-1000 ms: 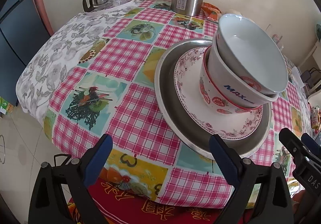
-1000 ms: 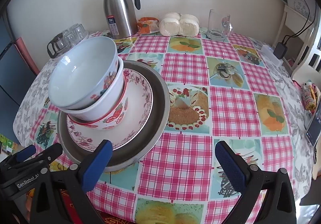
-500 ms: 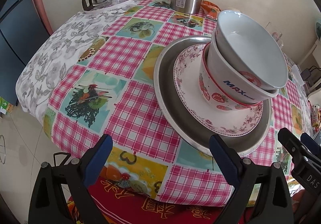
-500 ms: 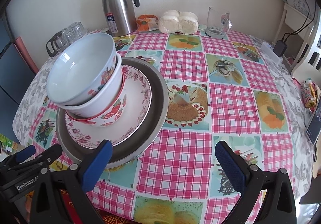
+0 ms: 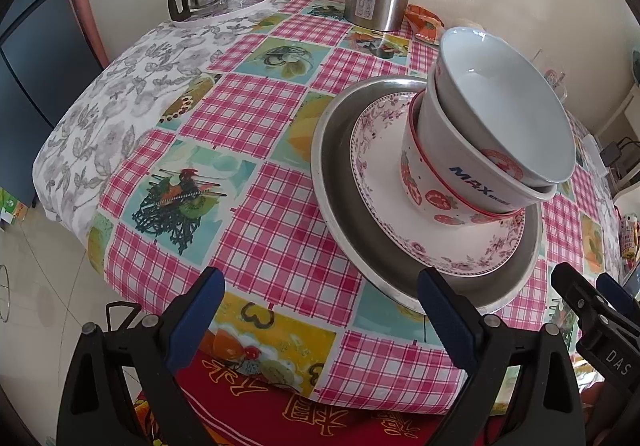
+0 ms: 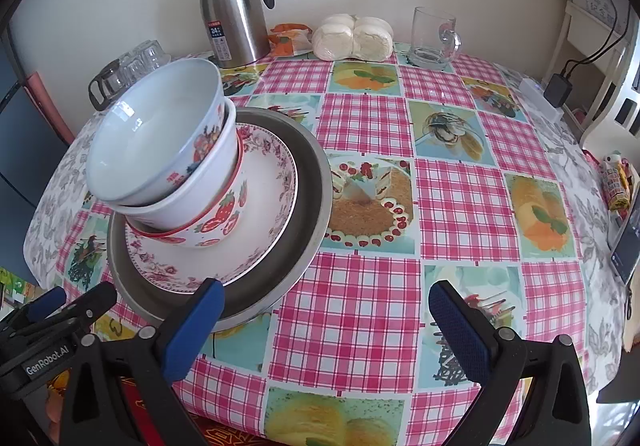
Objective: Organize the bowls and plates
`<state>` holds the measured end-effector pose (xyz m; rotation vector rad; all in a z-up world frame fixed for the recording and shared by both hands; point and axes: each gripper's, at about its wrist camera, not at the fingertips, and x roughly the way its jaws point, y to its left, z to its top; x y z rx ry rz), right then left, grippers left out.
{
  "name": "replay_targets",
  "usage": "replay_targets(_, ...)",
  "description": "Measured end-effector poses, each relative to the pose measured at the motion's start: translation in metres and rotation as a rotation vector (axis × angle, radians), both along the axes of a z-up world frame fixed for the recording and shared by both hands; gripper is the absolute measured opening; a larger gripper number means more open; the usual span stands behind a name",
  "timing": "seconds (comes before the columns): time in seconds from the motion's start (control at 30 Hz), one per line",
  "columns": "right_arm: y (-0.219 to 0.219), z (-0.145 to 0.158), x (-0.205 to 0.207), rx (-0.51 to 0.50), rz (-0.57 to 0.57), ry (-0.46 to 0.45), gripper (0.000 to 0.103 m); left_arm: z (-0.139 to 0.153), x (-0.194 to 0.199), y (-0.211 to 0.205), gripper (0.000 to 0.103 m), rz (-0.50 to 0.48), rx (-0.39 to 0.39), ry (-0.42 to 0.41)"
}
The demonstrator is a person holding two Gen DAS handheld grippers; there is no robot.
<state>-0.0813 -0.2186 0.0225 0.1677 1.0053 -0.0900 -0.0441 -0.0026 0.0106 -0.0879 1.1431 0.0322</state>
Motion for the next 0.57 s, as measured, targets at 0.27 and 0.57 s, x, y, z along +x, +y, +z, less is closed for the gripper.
replay_targets(0.27, -0.0004, -0.0014, 0.0001, -0.001, 0.001, 0.005, 0.103, 0.0014, -0.001, -0.0012, 0.097, -0.003, 0.005, -0.008)
replay_targets(0.57, -0.0003, -0.0027, 0.0011, -0.004, 0.004, 0.014, 0.103, 0.0035, -0.0011, -0.0014, 0.097, 0.0, -0.004, -0.016)
